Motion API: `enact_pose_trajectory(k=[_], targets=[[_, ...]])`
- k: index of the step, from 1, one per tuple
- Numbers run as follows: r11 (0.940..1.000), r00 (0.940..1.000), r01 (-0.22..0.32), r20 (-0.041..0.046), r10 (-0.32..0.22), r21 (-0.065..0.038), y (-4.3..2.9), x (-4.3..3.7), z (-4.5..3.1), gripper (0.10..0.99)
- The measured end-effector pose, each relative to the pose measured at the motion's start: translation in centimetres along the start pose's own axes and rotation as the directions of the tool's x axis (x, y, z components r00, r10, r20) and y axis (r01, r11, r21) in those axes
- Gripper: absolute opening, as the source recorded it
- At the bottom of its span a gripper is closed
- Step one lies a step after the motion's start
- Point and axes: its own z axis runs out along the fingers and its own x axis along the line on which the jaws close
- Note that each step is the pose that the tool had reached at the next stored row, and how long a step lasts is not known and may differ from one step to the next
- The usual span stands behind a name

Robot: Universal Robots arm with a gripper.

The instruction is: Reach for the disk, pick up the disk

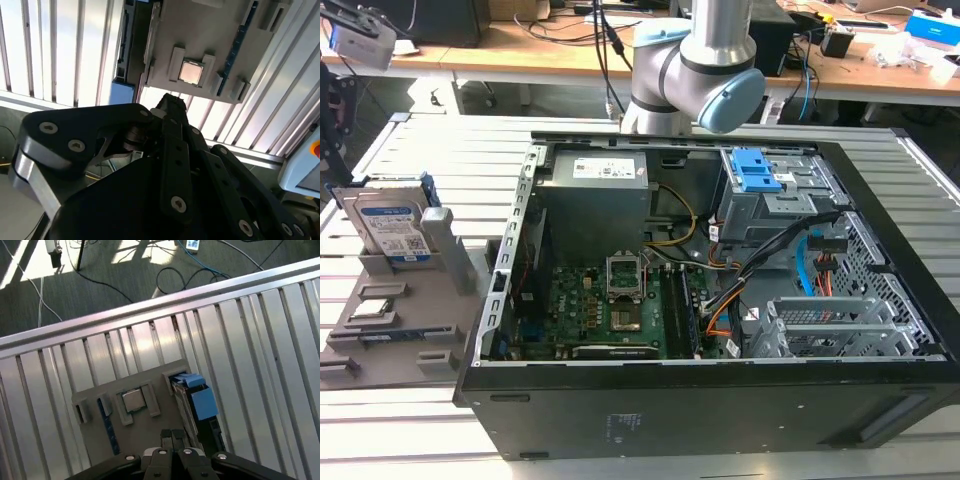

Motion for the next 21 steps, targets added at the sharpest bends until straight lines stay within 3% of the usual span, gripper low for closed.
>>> enact_pose_trajectory(k=[4, 9, 15, 21], targets=[[0.9986, 0.9986, 0.054, -0.002, -0.054, 0.0, 0.0, 0.0, 0.0, 0.106], [0.9909, 0.9909, 0.135, -0.0051, -0.135, 0.0, 0.0, 0.0, 0.0, 0.106], [0.9738, 0.9738, 0.227, -0.0087, -0.227, -0.001, 0.0, 0.0, 0.0, 0.106], [0.9526, 0.9526, 0.304, -0.0116, -0.304, -0.002, 0.0, 0.0, 0.0, 0.106]])
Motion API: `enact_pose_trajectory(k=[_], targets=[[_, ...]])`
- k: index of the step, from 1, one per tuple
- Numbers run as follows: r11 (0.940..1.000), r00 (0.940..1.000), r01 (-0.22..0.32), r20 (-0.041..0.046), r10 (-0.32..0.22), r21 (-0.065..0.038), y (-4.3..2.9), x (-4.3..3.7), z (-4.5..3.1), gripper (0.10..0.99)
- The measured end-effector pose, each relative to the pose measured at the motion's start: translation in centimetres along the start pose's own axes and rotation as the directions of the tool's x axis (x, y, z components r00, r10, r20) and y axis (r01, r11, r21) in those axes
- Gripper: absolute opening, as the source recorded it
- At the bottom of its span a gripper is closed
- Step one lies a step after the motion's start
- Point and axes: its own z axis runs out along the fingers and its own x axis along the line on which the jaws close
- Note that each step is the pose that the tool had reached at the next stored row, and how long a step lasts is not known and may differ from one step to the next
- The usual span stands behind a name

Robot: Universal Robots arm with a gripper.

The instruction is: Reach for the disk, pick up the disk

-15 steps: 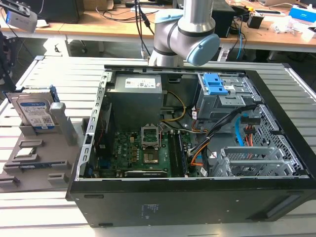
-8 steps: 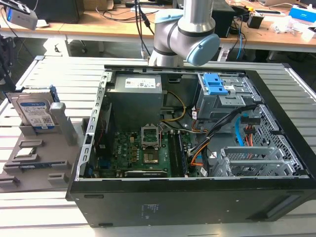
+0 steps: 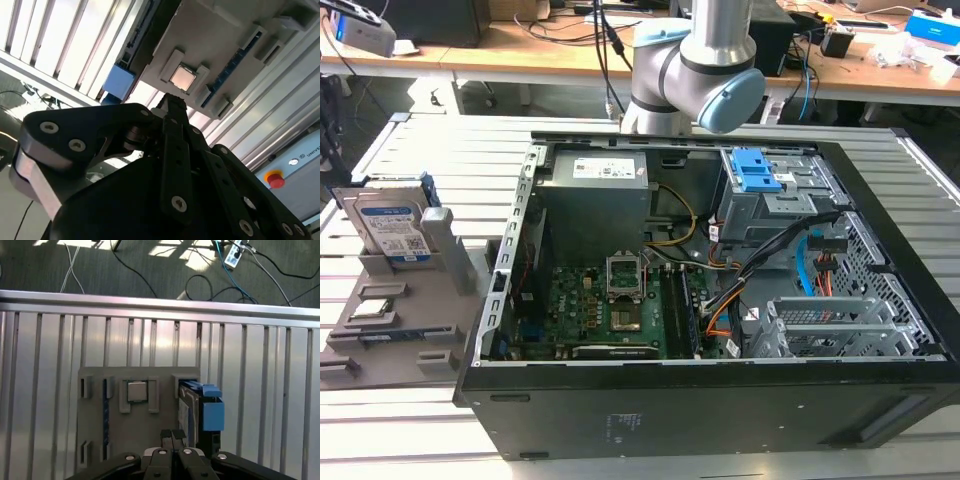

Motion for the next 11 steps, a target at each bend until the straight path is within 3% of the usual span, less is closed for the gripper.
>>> enact_pose_trajectory(k=[7, 11], targets=[[0.9964, 0.9963, 0.085, -0.0032, -0.085, 0.0, 0.0, 0.0, 0.0, 0.106], [0.9868, 0.9868, 0.162, -0.0062, -0.162, 0.0, 0.0, 0.0, 0.0, 0.106]])
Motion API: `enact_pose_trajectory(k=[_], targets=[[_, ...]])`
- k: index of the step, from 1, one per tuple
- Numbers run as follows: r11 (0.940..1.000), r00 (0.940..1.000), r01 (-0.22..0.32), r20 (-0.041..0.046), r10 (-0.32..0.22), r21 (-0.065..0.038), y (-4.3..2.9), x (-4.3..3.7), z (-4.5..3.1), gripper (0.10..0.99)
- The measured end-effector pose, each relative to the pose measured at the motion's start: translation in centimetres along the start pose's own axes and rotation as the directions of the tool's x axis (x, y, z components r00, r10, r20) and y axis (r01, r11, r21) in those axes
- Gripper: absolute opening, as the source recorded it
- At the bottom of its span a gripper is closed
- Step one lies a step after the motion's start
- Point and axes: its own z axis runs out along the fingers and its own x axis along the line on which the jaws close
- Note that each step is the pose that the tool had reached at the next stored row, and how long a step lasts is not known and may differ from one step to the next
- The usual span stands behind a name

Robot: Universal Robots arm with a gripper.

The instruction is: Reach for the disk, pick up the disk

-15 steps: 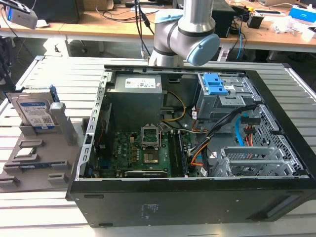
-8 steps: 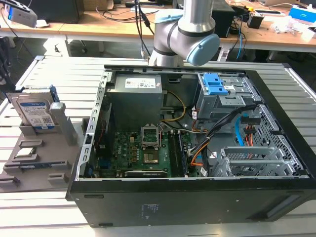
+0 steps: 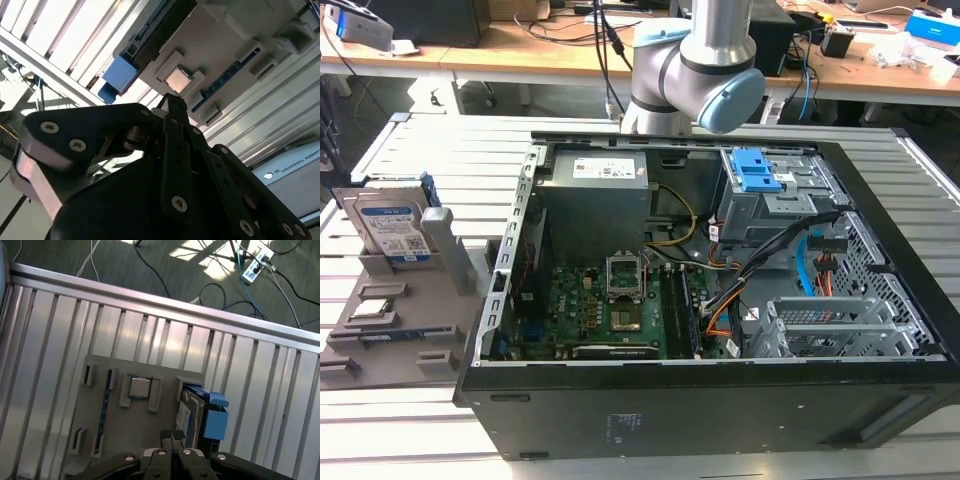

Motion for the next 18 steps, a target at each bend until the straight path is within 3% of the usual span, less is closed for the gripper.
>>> enact_pose_trajectory(k=[9, 15, 18], targets=[[0.9941, 0.9941, 0.108, -0.0041, -0.108, 0.0, 0.0, 0.0, 0.0, 0.106], [0.9945, 0.9945, 0.105, -0.0041, -0.105, 0.0, 0.0, 0.0, 0.0, 0.106], [0.9979, 0.9979, 0.064, -0.0025, -0.064, 0.0, 0.0, -0.01, 0.0, 0.106]])
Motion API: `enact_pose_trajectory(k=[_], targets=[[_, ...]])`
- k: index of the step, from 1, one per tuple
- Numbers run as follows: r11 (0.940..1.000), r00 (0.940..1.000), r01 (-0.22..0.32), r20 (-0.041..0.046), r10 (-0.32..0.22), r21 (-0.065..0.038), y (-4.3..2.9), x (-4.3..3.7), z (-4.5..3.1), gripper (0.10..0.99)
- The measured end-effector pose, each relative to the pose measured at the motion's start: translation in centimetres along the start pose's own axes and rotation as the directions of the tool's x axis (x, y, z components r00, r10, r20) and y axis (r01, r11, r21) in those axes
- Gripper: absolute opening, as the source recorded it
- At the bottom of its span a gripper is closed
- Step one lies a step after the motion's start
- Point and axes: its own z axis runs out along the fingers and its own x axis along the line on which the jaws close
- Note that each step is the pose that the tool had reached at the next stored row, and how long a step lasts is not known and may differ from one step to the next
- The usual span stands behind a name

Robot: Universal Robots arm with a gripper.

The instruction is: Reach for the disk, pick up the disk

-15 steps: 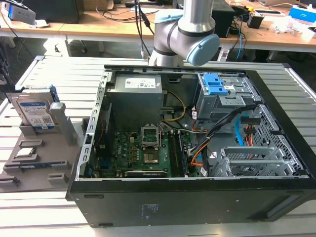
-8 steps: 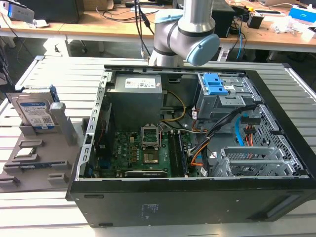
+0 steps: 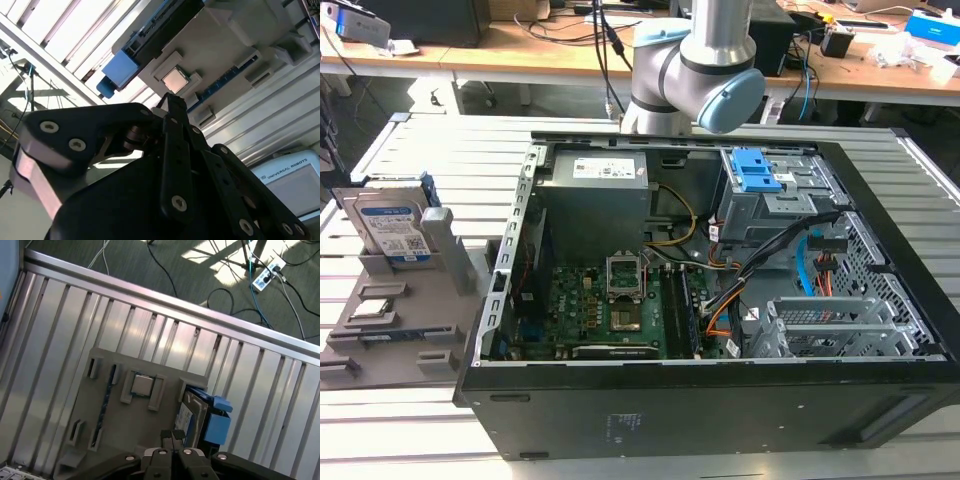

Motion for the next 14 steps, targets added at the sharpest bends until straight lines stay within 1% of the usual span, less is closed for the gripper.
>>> enact_pose_trajectory(k=[2, 3, 4, 5, 7, 9, 11, 12, 13, 14], targets=[[0.9996, 0.9996, -0.027, 0.001, 0.027, 0.0, 0.0, 0.01, 0.0, 0.106], [0.9985, 0.9985, -0.054, 0.002, 0.054, 0.0, 0.0, 0.0, 0.0, 0.106], [0.9977, 0.9977, -0.068, 0.0026, 0.068, 0.0, 0.0, 0.0, 0.0, 0.106], [0.9952, 0.9952, -0.098, 0.0037, 0.098, 0.0, 0.0, 0.01, 0.0, 0.106], [0.988, 0.988, -0.154, 0.0059, 0.154, -0.001, 0.0, 0.01, 0.0, 0.106], [0.9828, 0.9828, -0.184, 0.007, 0.184, -0.001, 0.0, 0.01, 0.01, 0.106], [0.9764, 0.9764, -0.216, 0.0082, 0.216, -0.001, 0.0, 0.01, 0.0, 0.106], [0.9718, 0.9717, -0.236, 0.0089, 0.236, -0.001, 0.0, 0.01, 0.0, 0.106], [0.9656, 0.9656, -0.26, 0.0098, 0.26, -0.002, 0.0, 0.01, 0.0, 0.106], [0.9582, 0.9581, -0.286, 0.0108, 0.286, -0.002, 0.0, 0.01, 0.0, 0.106]])
